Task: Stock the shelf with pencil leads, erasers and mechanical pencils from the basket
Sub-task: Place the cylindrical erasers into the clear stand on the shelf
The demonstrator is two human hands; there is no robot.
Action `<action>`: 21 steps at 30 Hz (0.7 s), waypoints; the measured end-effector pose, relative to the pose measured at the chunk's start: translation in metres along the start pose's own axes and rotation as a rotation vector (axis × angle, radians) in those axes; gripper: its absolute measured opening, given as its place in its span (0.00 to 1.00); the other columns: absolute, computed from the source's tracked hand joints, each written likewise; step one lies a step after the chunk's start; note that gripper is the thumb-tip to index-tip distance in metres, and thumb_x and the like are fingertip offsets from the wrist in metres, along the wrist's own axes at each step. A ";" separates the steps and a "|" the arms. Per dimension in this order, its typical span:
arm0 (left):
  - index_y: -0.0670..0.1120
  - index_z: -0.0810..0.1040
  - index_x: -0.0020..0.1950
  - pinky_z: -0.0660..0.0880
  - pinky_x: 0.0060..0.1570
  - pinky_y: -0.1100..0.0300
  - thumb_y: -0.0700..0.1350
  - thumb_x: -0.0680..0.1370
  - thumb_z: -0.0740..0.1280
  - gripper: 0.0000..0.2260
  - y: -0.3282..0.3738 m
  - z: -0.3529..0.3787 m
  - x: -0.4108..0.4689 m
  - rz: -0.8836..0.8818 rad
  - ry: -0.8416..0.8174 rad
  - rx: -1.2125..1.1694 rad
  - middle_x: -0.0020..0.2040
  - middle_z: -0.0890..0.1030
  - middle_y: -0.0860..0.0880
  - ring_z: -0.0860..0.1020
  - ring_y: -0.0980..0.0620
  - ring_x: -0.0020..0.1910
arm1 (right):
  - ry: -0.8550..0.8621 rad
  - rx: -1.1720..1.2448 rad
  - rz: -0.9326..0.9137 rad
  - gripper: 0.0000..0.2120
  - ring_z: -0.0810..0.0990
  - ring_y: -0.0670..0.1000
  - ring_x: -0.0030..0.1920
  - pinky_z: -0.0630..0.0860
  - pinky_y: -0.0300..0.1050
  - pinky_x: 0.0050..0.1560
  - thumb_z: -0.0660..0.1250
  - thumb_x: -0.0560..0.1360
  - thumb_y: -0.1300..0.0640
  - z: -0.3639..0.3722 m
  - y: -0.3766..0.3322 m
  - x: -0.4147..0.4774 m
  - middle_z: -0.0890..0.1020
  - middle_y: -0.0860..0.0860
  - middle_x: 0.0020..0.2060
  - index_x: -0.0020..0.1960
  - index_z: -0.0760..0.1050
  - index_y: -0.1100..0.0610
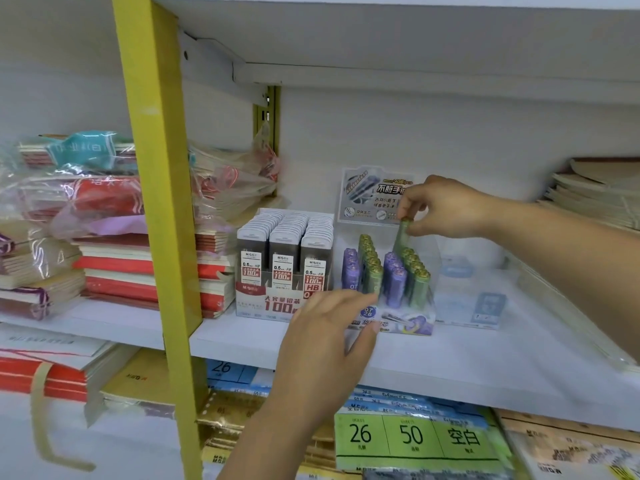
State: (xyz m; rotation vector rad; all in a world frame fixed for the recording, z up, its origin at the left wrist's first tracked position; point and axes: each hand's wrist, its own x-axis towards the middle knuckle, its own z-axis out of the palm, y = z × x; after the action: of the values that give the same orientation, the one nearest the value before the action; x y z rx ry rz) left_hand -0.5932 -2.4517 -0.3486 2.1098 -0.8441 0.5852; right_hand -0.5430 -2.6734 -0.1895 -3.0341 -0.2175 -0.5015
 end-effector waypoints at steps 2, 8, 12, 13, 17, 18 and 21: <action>0.61 0.73 0.70 0.63 0.69 0.62 0.55 0.81 0.62 0.17 0.000 0.000 -0.001 0.002 0.004 0.004 0.64 0.74 0.64 0.66 0.65 0.64 | -0.022 -0.011 0.000 0.10 0.76 0.51 0.52 0.73 0.45 0.52 0.74 0.70 0.57 0.003 0.003 0.001 0.76 0.41 0.42 0.48 0.78 0.47; 0.60 0.75 0.68 0.61 0.64 0.68 0.55 0.80 0.63 0.16 -0.001 0.001 0.000 0.002 0.011 0.007 0.63 0.75 0.65 0.65 0.67 0.63 | -0.022 -0.092 -0.015 0.11 0.72 0.54 0.57 0.67 0.42 0.52 0.76 0.69 0.53 0.006 0.013 0.006 0.76 0.50 0.51 0.49 0.79 0.44; 0.60 0.76 0.67 0.62 0.64 0.67 0.53 0.80 0.64 0.15 -0.001 0.000 0.000 0.002 0.014 -0.007 0.62 0.74 0.66 0.66 0.68 0.63 | -0.039 -0.106 -0.040 0.11 0.73 0.53 0.55 0.67 0.43 0.51 0.76 0.68 0.53 0.003 0.013 0.007 0.72 0.45 0.46 0.46 0.78 0.42; 0.60 0.76 0.67 0.62 0.64 0.67 0.53 0.80 0.64 0.15 -0.001 0.000 0.000 0.003 0.015 -0.009 0.61 0.74 0.66 0.66 0.68 0.63 | -0.040 -0.113 -0.041 0.11 0.73 0.53 0.55 0.67 0.43 0.50 0.76 0.68 0.53 0.002 0.014 0.007 0.71 0.44 0.46 0.46 0.78 0.41; 0.60 0.76 0.67 0.63 0.64 0.65 0.53 0.80 0.64 0.15 -0.001 0.001 0.000 0.010 0.020 -0.010 0.61 0.75 0.66 0.66 0.67 0.62 | -0.041 -0.108 -0.043 0.10 0.72 0.52 0.56 0.68 0.43 0.53 0.76 0.69 0.52 0.006 0.015 0.007 0.75 0.46 0.48 0.48 0.79 0.43; 0.60 0.76 0.67 0.63 0.64 0.65 0.53 0.80 0.64 0.15 -0.001 0.001 0.000 0.013 0.022 -0.011 0.61 0.75 0.66 0.66 0.67 0.62 | -0.044 -0.108 -0.048 0.11 0.72 0.52 0.56 0.68 0.43 0.53 0.76 0.69 0.52 0.008 0.014 0.008 0.76 0.45 0.48 0.49 0.80 0.44; 0.61 0.76 0.67 0.63 0.64 0.65 0.54 0.80 0.64 0.15 -0.002 0.002 0.000 0.019 0.025 -0.008 0.61 0.75 0.66 0.66 0.67 0.62 | -0.066 -0.139 -0.077 0.09 0.73 0.49 0.55 0.64 0.41 0.50 0.74 0.71 0.52 0.012 0.010 0.009 0.78 0.42 0.46 0.50 0.81 0.45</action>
State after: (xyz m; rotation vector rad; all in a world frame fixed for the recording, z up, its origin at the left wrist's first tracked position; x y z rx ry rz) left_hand -0.5917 -2.4522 -0.3502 2.0845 -0.8522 0.6164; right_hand -0.5292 -2.6815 -0.1983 -3.1908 -0.3176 -0.4395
